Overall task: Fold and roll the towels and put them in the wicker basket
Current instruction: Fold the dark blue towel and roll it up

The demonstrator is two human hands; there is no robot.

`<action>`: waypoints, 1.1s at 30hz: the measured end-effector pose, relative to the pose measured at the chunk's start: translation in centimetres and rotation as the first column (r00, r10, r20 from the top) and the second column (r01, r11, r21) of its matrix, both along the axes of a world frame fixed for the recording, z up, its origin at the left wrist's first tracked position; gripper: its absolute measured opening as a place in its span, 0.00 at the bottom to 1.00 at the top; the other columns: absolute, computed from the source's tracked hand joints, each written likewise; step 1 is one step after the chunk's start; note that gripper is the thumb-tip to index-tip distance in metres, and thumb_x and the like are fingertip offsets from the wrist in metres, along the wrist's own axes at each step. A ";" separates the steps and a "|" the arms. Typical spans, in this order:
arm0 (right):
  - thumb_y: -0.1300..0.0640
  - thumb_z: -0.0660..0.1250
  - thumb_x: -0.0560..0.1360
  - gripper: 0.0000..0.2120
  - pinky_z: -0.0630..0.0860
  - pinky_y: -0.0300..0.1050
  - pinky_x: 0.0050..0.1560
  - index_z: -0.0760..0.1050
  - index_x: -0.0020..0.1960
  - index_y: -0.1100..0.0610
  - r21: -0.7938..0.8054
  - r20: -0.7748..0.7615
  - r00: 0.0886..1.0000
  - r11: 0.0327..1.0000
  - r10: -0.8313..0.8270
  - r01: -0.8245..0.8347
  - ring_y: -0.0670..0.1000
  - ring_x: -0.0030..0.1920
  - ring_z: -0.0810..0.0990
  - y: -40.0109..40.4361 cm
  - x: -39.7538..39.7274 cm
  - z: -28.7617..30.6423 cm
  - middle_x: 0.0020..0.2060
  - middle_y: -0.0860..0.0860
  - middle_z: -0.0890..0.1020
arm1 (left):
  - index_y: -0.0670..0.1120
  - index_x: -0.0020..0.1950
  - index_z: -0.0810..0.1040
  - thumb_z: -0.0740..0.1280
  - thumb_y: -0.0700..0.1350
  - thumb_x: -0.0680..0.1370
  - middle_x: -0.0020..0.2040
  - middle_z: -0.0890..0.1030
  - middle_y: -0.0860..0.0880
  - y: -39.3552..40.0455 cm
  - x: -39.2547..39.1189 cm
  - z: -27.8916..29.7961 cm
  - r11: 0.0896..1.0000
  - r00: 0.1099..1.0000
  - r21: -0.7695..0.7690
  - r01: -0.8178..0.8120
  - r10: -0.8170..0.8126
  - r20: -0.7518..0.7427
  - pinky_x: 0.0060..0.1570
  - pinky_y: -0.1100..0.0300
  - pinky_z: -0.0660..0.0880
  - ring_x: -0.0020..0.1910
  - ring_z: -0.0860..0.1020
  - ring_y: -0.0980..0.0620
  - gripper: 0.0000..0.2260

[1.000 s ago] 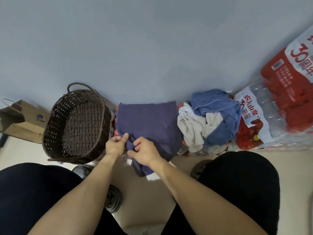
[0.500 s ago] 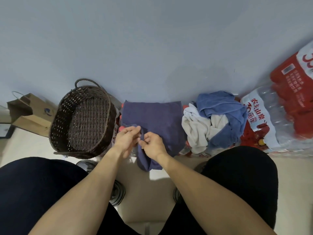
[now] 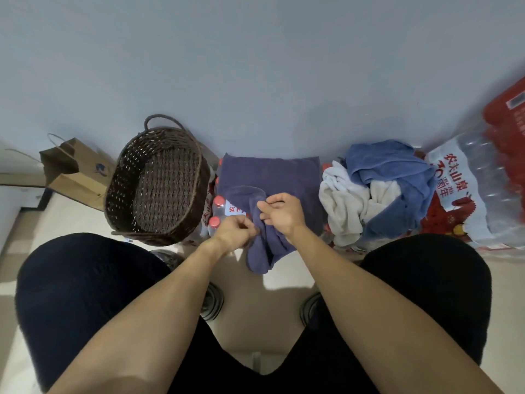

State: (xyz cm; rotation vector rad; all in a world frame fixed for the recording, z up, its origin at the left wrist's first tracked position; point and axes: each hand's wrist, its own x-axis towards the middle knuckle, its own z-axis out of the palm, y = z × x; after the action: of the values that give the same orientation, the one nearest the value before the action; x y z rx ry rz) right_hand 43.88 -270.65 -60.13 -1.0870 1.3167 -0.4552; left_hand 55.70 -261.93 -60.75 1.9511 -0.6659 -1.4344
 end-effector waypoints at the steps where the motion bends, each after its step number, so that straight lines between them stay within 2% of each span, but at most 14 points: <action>1: 0.61 0.75 0.73 0.08 0.82 0.45 0.39 0.76 0.47 0.62 0.001 0.009 1.000 1.000 0.005 -0.005 0.50 0.32 0.82 0.0 0.0 0.2 0.35 0.58 0.84 | 0.40 0.41 0.73 0.66 0.34 0.77 0.36 0.75 0.41 -0.3 0.0 0.1 0.999 0.998 0.015 -0.045 0.045 -0.042 0.41 0.51 0.76 0.36 0.73 0.46 0.06; 3: 0.59 0.74 0.74 0.06 0.81 0.47 0.42 0.77 0.44 0.58 -0.048 -0.040 0.996 0.995 0.083 -0.085 0.49 0.34 0.81 0.1 0.0 0.3 0.35 0.56 0.83 | 0.44 0.39 0.71 0.65 0.37 0.77 0.31 0.74 0.44 -0.7 0.0 0.3 0.995 0.994 0.036 -0.093 0.095 -0.061 0.33 0.54 0.79 0.29 0.73 0.48 0.08; 5: 0.56 0.75 0.73 0.06 0.79 0.44 0.41 0.79 0.40 0.54 -0.107 -0.101 0.977 0.975 0.186 -0.196 0.46 0.34 0.78 0.1 -0.1 0.3 0.30 0.48 0.81 | 0.45 0.37 0.70 0.67 0.40 0.76 0.28 0.74 0.47 -1.0 0.1 0.2 0.988 0.988 0.004 -0.154 0.154 0.014 0.23 0.60 0.72 0.23 0.71 0.51 0.10; 8: 0.53 0.75 0.73 0.07 0.76 0.40 0.38 0.81 0.44 0.56 -0.033 -0.069 0.950 0.951 0.306 -0.308 0.45 0.33 0.78 0.2 -0.7 0.8 0.29 0.45 0.80 | 0.45 0.37 0.73 0.69 0.40 0.76 0.29 0.75 0.46 -1.2 0.5 -0.3 0.950 0.950 -0.054 -0.309 0.311 0.038 0.23 0.62 0.67 0.23 0.70 0.52 0.09; 10: 0.53 0.77 0.71 0.15 0.78 0.39 0.37 0.80 0.52 0.60 0.052 -0.026 0.913 0.913 0.406 -0.405 0.46 0.36 0.80 0.3 -1.2 1.2 0.35 0.49 0.82 | 0.44 0.40 0.76 0.70 0.38 0.76 0.32 0.78 0.44 -1.3 0.6 -0.3 0.905 0.905 -0.050 -0.422 0.418 -0.076 0.25 0.62 0.73 0.26 0.75 0.51 0.06; 12: 0.54 0.80 0.68 0.21 0.78 0.39 0.39 0.77 0.56 0.60 0.074 -0.028 0.886 0.885 0.462 -0.459 0.47 0.39 0.81 0.5 -1.6 1.4 0.41 0.52 0.83 | 0.43 0.45 0.76 0.72 0.36 0.75 0.37 0.81 0.43 -1.3 0.5 0.0 0.861 0.845 -0.034 -0.508 0.490 -0.213 0.29 0.60 0.78 0.31 0.80 0.50 0.05; 15: 0.53 0.82 0.64 0.25 0.81 0.45 0.49 0.76 0.55 0.58 0.008 -0.114 0.909 0.915 0.401 -0.403 0.49 0.43 0.81 0.9 -1.9 0.9 0.44 0.53 0.82 | 0.42 0.50 0.77 0.73 0.32 0.72 0.41 0.82 0.43 -1.3 0.3 0.4 0.854 0.822 -0.035 -0.519 0.488 -0.293 0.35 0.59 0.81 0.35 0.83 0.50 0.11; 19: 0.50 0.84 0.60 0.27 0.78 0.38 0.43 0.74 0.53 0.54 -0.051 -0.162 0.923 0.931 0.348 -0.360 0.48 0.42 0.81 1.5 -1.7 0.1 0.41 0.49 0.79 | 0.39 0.55 0.79 0.75 0.32 0.70 0.44 0.84 0.41 -1.1 0.3 0.5 0.875 0.840 -0.023 -0.484 0.458 -0.290 0.36 0.58 0.81 0.38 0.84 0.48 0.14; 23: 0.47 0.84 0.57 0.33 0.80 0.44 0.49 0.70 0.54 0.53 -0.071 -0.236 0.906 0.924 0.350 -0.375 0.48 0.46 0.81 2.9 -1.7 -0.6 0.45 0.49 0.79 | 0.39 0.53 0.81 0.77 0.34 0.68 0.41 0.86 0.42 -0.7 0.2 0.4 0.872 0.837 -0.025 -0.488 0.460 -0.297 0.36 0.59 0.80 0.38 0.85 0.48 0.15; 25: 0.46 0.84 0.58 0.31 0.79 0.43 0.48 0.70 0.51 0.53 -0.077 -0.273 0.902 0.927 0.335 -0.367 0.48 0.45 0.81 3.4 -2.0 -1.0 0.44 0.49 0.80 | 0.41 0.52 0.81 0.78 0.36 0.68 0.38 0.86 0.45 -0.7 0.0 0.4 0.860 0.821 -0.031 -0.510 0.475 -0.316 0.35 0.60 0.80 0.36 0.83 0.48 0.14; 28: 0.49 0.82 0.63 0.20 0.78 0.41 0.43 0.71 0.42 0.51 -0.118 -0.281 0.912 0.932 0.299 -0.341 0.47 0.40 0.81 3.7 -2.3 -1.0 0.37 0.47 0.81 | 0.44 0.49 0.81 0.78 0.37 0.68 0.36 0.83 0.46 -1.1 0.2 0.7 0.842 0.802 -0.063 -0.536 0.484 -0.350 0.30 0.63 0.76 0.29 0.76 0.51 0.13; 29: 0.52 0.80 0.66 0.17 0.78 0.42 0.42 0.71 0.40 0.51 -0.134 -0.253 0.926 0.938 0.280 -0.320 0.48 0.39 0.82 3.7 -2.2 -1.0 0.35 0.48 0.82 | 0.44 0.50 0.81 0.78 0.38 0.68 0.36 0.83 0.45 -1.2 0.2 0.9 0.835 0.796 -0.083 -0.544 0.482 -0.366 0.31 0.62 0.76 0.28 0.77 0.52 0.13; 31: 0.58 0.77 0.71 0.11 0.80 0.45 0.45 0.73 0.40 0.53 -0.138 -0.169 0.950 0.948 0.261 -0.285 0.51 0.39 0.83 3.4 -2.1 -0.7 0.35 0.52 0.83 | 0.44 0.51 0.80 0.79 0.39 0.68 0.39 0.85 0.45 -1.2 0.4 0.9 0.825 0.797 -0.136 -0.549 0.467 -0.384 0.35 0.61 0.78 0.33 0.82 0.51 0.15; 33: 0.61 0.73 0.74 0.06 0.81 0.49 0.48 0.75 0.44 0.57 -0.123 -0.096 0.954 0.947 0.286 -0.296 0.53 0.39 0.84 2.9 -1.9 -0.3 0.35 0.54 0.84 | 0.45 0.54 0.79 0.80 0.43 0.67 0.40 0.86 0.48 -1.2 0.6 0.8 0.854 0.853 -0.185 -0.487 0.418 -0.314 0.39 0.60 0.80 0.39 0.84 0.51 0.18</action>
State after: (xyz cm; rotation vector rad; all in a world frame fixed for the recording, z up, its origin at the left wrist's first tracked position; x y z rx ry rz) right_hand 41.96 -267.76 -60.38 -1.4014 1.1789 -0.2867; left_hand 56.33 -263.13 -59.99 1.5406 -0.2242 -1.2040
